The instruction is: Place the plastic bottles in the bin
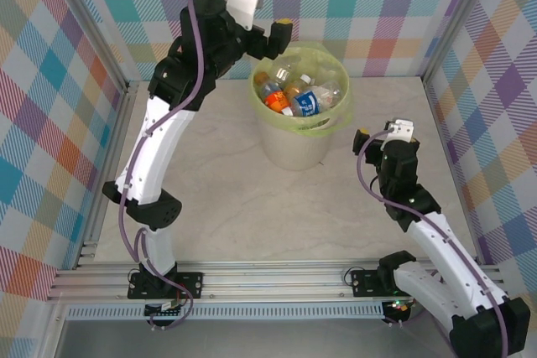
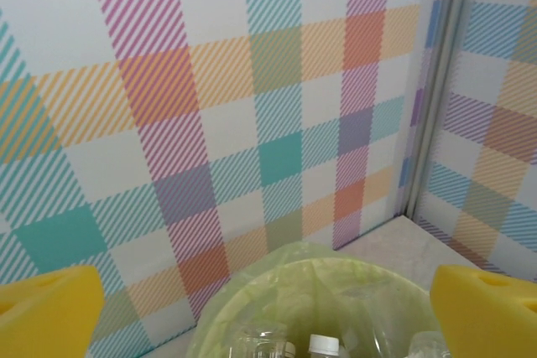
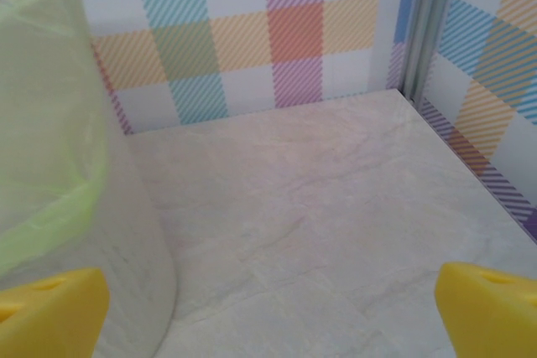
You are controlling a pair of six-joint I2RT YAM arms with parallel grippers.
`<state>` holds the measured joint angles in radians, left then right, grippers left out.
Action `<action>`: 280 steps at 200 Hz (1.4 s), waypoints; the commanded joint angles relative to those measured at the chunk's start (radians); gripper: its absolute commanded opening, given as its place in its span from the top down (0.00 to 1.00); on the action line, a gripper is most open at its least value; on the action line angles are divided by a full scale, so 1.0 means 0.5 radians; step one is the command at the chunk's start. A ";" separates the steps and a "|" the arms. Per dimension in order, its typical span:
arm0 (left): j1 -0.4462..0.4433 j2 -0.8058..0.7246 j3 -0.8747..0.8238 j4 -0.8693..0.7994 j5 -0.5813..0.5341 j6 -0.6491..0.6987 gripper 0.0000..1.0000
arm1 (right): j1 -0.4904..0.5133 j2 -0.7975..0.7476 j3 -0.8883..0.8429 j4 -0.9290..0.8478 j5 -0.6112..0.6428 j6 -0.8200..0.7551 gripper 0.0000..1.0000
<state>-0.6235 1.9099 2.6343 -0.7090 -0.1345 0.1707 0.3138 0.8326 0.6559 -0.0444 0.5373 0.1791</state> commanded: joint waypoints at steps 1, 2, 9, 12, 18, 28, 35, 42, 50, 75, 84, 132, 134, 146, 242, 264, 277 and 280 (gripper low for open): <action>0.026 -0.077 -0.070 -0.027 -0.136 -0.042 0.00 | -0.077 0.043 -0.052 0.189 -0.055 0.053 0.00; 0.026 -0.080 -0.077 -0.029 -0.136 -0.037 0.00 | -0.084 0.045 -0.053 0.189 -0.060 0.056 0.00; 0.026 -0.123 -0.161 0.004 -0.129 -0.003 0.00 | -0.106 0.065 -0.066 0.190 -0.076 0.074 0.00; 0.026 -0.168 -0.247 0.059 -0.127 0.011 0.00 | -0.114 0.069 -0.069 0.190 -0.084 0.083 0.00; 0.026 -0.268 -0.465 0.198 -0.130 0.029 0.00 | -0.132 0.086 -0.073 0.190 -0.101 0.095 0.00; 0.026 -0.408 -0.751 0.382 -0.136 0.051 0.00 | -0.149 0.105 -0.080 0.190 -0.108 0.108 0.00; 0.026 -0.503 -0.955 0.499 -0.138 0.069 0.00 | -0.158 0.119 -0.085 0.190 -0.109 0.109 0.00; 0.026 -0.612 -1.174 0.643 -0.157 0.075 0.00 | -0.163 0.130 -0.088 0.195 -0.109 0.108 0.00; 0.026 -0.730 -1.404 0.822 -0.185 0.076 0.00 | -0.173 0.139 -0.097 0.202 -0.110 0.105 0.00; 0.029 -1.030 -1.992 1.321 -0.350 0.095 0.00 | -0.214 0.163 -0.133 0.238 -0.104 0.114 0.00; 0.029 -1.121 -2.169 1.497 -0.470 0.115 0.00 | -0.228 0.172 -0.152 0.259 -0.095 0.117 0.00; 0.193 -1.418 -2.965 2.326 -1.031 0.202 0.00 | -0.268 0.281 -0.324 0.501 0.132 0.193 0.00; 0.202 -1.428 -2.985 2.341 -1.046 0.199 0.00 | -0.269 0.287 -0.332 0.511 0.136 0.197 0.00; 0.255 -1.488 -3.144 2.339 -1.145 0.172 0.00 | -0.285 0.317 -0.372 0.556 0.148 0.211 0.00; 0.939 -2.270 -4.522 1.935 -0.954 -0.703 0.00 | -0.331 0.667 -0.425 0.649 0.183 0.203 0.00; 1.054 -2.150 -4.608 1.978 -0.770 -0.678 0.00 | -0.342 0.717 -0.498 0.886 0.007 0.110 0.00; 1.091 -1.975 -4.622 2.060 -0.695 -0.625 0.00 | -0.345 0.772 -0.487 0.916 -0.045 0.055 0.00; 1.098 -1.932 -4.624 2.091 -0.668 -0.610 0.00 | -0.345 0.787 -0.485 0.924 -0.053 0.038 0.00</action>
<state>-0.1116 0.8421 0.3355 0.2581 -0.5934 -0.1200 0.1497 1.1854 0.4202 0.2932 0.5819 0.2558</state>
